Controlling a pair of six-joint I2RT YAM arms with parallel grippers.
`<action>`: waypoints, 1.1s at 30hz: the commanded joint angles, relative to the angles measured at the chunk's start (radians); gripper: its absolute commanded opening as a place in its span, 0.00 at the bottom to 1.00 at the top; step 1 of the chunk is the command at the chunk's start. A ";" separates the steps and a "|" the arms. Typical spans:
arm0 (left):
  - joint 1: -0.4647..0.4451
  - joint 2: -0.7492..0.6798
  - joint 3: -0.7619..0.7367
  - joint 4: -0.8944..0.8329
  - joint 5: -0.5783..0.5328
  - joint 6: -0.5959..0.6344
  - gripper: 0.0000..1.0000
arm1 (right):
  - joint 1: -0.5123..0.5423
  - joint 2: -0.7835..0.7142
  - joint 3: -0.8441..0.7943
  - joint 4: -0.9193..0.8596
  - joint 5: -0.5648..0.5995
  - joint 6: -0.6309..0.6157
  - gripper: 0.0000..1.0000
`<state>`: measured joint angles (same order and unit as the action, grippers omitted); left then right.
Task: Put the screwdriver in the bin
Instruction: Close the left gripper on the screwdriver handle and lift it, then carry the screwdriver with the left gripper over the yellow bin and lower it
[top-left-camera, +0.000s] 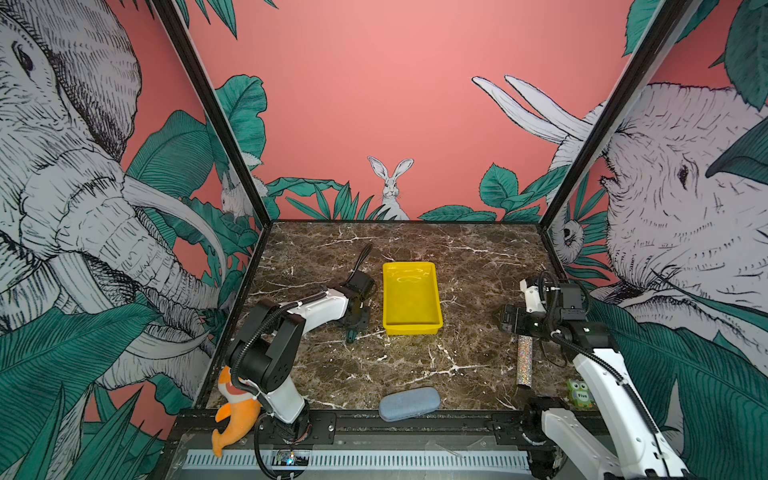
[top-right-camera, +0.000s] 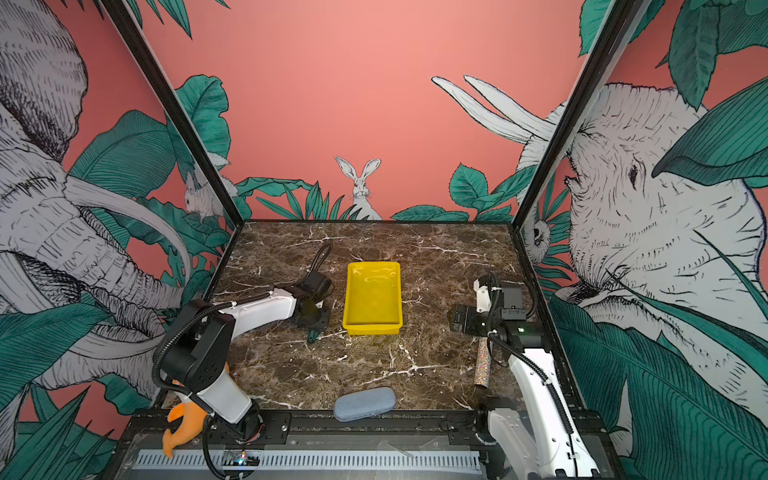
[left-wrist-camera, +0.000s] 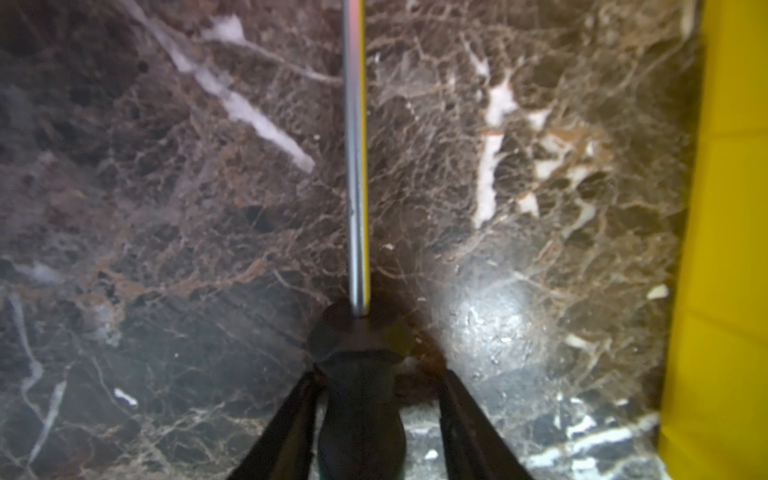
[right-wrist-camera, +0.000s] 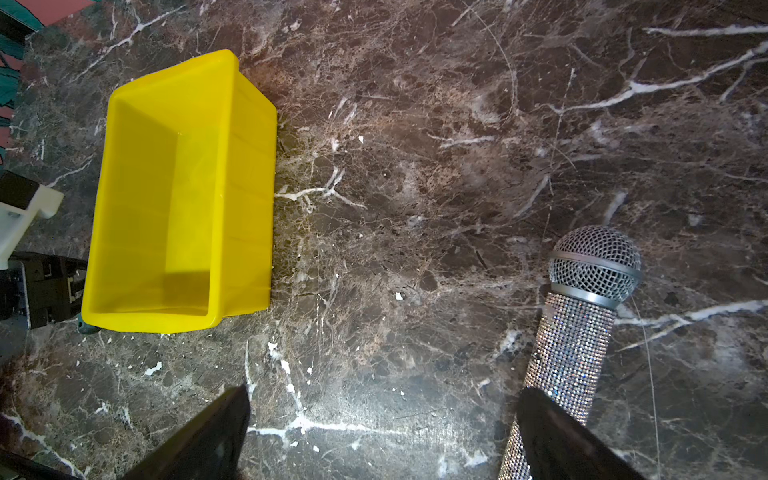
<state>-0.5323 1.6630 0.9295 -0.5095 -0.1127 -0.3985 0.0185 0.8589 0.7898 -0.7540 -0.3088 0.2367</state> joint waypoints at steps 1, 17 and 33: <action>-0.005 0.015 0.011 -0.014 -0.025 -0.001 0.42 | 0.000 0.002 -0.006 -0.007 0.008 0.006 1.00; -0.005 -0.088 0.065 -0.124 -0.059 0.032 0.00 | 0.000 0.017 -0.004 -0.008 0.008 0.006 0.99; -0.134 -0.174 0.348 -0.258 -0.077 0.025 0.00 | 0.000 0.002 -0.007 -0.005 -0.001 0.006 0.99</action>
<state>-0.6155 1.4940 1.2072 -0.7193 -0.1722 -0.3698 0.0185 0.8707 0.7898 -0.7540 -0.3065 0.2367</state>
